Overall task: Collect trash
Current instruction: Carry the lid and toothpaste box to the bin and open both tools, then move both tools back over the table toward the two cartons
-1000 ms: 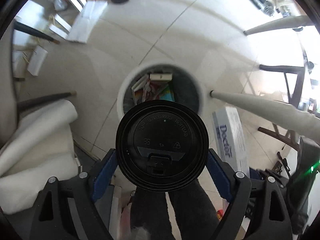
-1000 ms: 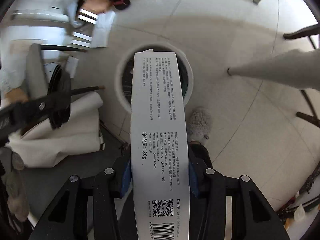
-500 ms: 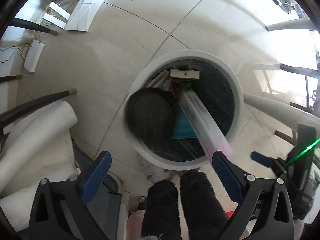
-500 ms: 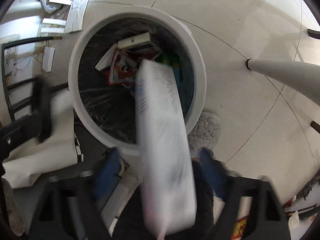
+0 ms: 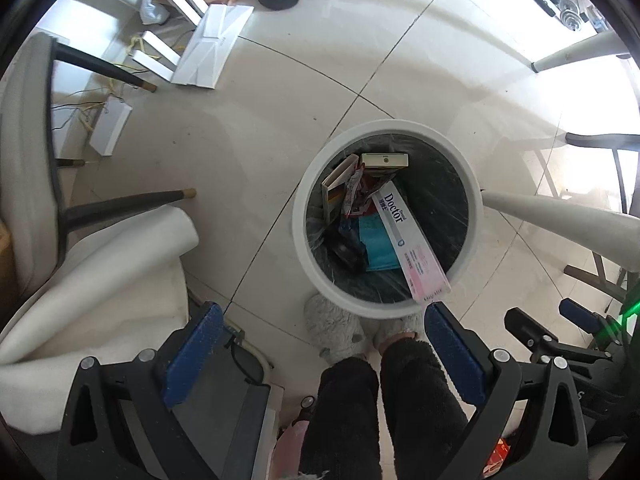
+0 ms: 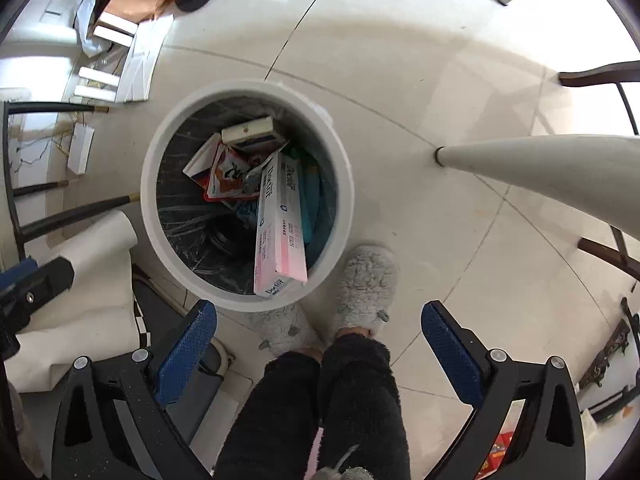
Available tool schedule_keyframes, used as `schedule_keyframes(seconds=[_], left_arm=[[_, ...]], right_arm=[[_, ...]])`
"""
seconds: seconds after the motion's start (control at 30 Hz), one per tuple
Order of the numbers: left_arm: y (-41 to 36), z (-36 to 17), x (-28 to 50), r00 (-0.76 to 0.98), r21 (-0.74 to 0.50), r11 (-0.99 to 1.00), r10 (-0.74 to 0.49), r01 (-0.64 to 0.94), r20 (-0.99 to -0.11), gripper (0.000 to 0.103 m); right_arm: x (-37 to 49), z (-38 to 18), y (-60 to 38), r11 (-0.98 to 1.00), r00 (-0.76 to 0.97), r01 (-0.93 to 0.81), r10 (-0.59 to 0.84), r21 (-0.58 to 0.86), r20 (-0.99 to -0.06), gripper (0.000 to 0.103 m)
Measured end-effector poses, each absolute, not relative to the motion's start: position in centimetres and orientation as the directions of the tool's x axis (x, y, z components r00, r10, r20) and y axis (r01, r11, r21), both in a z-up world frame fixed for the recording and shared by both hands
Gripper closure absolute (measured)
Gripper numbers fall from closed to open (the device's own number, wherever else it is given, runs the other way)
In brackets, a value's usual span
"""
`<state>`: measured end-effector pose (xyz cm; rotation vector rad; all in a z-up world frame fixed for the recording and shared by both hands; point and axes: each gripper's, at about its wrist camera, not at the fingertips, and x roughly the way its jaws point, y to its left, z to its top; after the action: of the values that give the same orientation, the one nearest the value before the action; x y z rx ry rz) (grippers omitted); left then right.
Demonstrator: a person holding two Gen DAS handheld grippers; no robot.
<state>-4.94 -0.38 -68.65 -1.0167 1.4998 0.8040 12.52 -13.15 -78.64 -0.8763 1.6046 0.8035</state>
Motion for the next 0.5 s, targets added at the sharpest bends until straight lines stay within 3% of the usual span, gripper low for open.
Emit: schedule_keyframes(seconds=[0.5], left_arm=[[-4.9,-53.5,-7.2,-0.037,-0.009,0.426,-0.1,-0.905,-0.994,0.0]], right_arm=[[9.6,-61.3,-17.2,0.531,-0.116,-0.844,-0.041,0.077,-0.992,0.0]])
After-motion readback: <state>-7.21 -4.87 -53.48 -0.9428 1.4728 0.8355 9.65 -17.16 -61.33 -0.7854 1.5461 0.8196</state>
